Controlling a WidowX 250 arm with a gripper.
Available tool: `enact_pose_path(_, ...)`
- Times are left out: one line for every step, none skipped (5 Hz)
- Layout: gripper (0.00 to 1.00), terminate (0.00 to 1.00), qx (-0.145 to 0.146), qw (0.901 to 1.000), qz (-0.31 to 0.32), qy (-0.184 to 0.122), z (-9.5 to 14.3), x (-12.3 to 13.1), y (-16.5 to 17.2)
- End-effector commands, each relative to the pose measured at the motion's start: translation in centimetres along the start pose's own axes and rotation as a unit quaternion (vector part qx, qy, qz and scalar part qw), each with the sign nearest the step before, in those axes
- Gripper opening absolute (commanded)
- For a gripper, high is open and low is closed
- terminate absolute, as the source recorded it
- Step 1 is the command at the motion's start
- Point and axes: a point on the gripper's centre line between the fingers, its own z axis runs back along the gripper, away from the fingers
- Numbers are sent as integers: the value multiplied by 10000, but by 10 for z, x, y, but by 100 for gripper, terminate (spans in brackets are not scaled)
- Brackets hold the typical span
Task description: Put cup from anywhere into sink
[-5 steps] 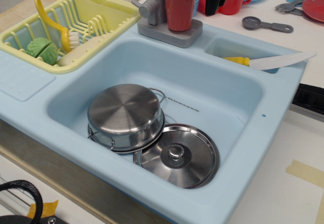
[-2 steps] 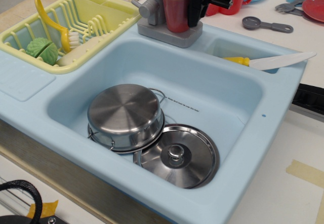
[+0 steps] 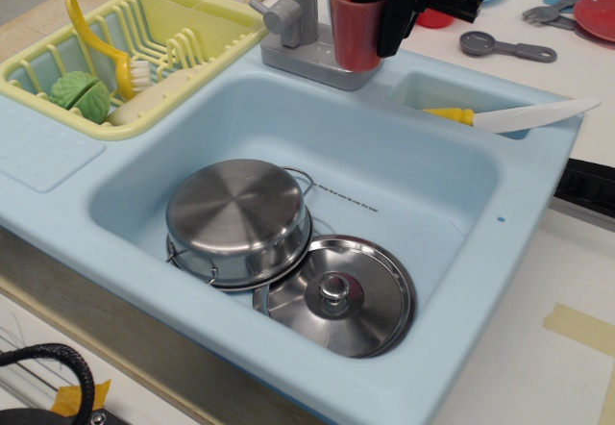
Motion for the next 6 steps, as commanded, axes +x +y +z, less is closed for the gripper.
enact_pose_path(0,0,7,9987,504,-44,28,-20,-12)
enact_pose_path(0,0,-86,9962,864,-74,21,-49,-20)
enact_pose_path(100,0,-232,9941,1063,-40,19,-64,-24)
enact_pose_path(100,0,-232,9941,1063,-40,19,-64,-24)
enact_pose_path(100,0,-232,9941,1063,-40,19,-64,-24)
enact_pose_path(100,0,-232,9941,1063,-40,19,-64,-24)
